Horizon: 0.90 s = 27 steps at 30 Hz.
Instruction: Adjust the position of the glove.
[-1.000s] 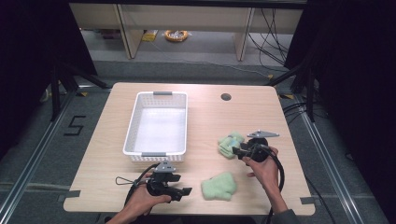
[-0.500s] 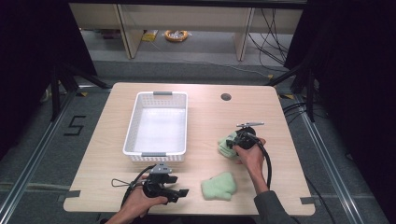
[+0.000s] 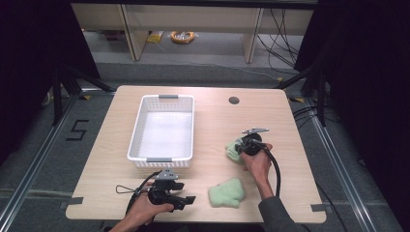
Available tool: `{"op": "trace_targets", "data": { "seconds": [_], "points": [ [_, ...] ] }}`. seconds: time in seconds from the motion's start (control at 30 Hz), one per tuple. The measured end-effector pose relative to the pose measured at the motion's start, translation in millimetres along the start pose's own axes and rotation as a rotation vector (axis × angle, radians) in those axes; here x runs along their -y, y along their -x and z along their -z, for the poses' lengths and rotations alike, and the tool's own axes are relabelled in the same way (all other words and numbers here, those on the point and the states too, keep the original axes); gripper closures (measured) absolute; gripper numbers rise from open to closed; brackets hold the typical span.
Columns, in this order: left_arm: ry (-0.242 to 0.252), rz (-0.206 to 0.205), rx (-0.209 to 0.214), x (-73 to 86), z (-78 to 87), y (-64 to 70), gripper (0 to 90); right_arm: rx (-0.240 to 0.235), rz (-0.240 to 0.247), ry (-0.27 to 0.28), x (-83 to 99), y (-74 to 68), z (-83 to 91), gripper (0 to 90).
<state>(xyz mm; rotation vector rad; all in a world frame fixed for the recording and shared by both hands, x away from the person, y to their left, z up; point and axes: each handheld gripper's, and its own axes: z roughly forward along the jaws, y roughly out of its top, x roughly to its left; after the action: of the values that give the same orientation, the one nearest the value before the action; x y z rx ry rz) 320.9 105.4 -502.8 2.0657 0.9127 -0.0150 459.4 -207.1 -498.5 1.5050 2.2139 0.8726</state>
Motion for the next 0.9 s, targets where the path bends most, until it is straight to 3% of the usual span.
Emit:
{"op": "trace_targets", "data": {
  "seconds": [0.1,0.17,0.2,0.23,0.3,0.33,0.37,0.4,0.43,0.57,0.63,0.7,0.73,0.77,0.8,0.83,0.9],
  "points": [
    [0.005,0.001,0.017,0.1,-0.3,-1.0,29.7,0.0,0.031,0.016,0.9,0.1,-0.2,83.5],
    [0.006,0.002,0.016,0.1,-0.3,-1.1,29.7,-0.016,0.034,0.023,1.0,0.7,-0.9,84.5],
    [0.005,0.0,0.017,0.1,-0.3,-1.5,29.7,-0.009,0.072,0.032,1.4,2.5,1.3,86.1],
    [0.01,0.008,0.012,0.2,-0.4,-1.0,29.7,-0.009,0.072,0.032,1.4,2.5,1.3,86.1],
    [0.008,0.006,0.001,0.1,0.2,-1.9,29.8,-0.042,0.087,0.063,2.6,5.2,7.4,87.3],
    [0.008,0.005,0.011,-0.1,0.2,-2.6,29.8,-0.063,0.071,0.064,2.3,4.8,12.3,87.3],
    [0.007,0.007,0.012,-0.2,0.2,-3.0,29.8,-0.087,0.092,0.09,2.3,6.3,16.3,87.4],
    [0.007,0.007,0.012,-0.2,0.2,-3.0,29.8,-0.087,0.092,0.09,2.3,6.3,16.3,87.4],
    [0.012,0.011,0.012,-0.3,-0.2,-3.0,29.8,-0.102,0.138,0.133,2.2,8.3,26.1,87.5],
    [0.012,0.011,0.009,-0.5,-0.5,-3.0,29.8,-0.124,0.154,0.136,2.3,3.4,46.4,87.5],
    [0.014,0.02,0.004,-0.9,0.0,-3.3,29.7,-0.178,0.181,0.178,4.5,0.7,63.7,87.5],
    [0.012,0.012,0.006,-1.3,0.3,-4.3,29.7,-0.198,0.16,0.177,6.4,-2.6,70.8,87.5],
    [0.012,0.014,-0.002,-1.4,0.5,-4.1,29.7,-0.213,0.199,0.199,7.1,-1.8,77.2,87.5],
    [0.02,0.023,0.0,-1.5,0.0,-4.4,29.6,-0.228,0.191,0.205,10.5,-7.0,88.2,87.5],
    [0.02,0.023,0.0,-1.5,0.0,-4.4,29.6,-0.228,0.191,0.205,10.5,-7.0,88.2,87.5],
    [0.016,0.016,0.0,-1.8,0.3,-5.2,29.5,-0.254,0.216,0.214,14.0,-9.9,96.6,87.5],
    [0.016,0.016,0.0,-1.9,0.3,-5.2,29.4,-0.259,0.234,0.211,15.2,-9.8,99.3,87.5]
  ]
}}
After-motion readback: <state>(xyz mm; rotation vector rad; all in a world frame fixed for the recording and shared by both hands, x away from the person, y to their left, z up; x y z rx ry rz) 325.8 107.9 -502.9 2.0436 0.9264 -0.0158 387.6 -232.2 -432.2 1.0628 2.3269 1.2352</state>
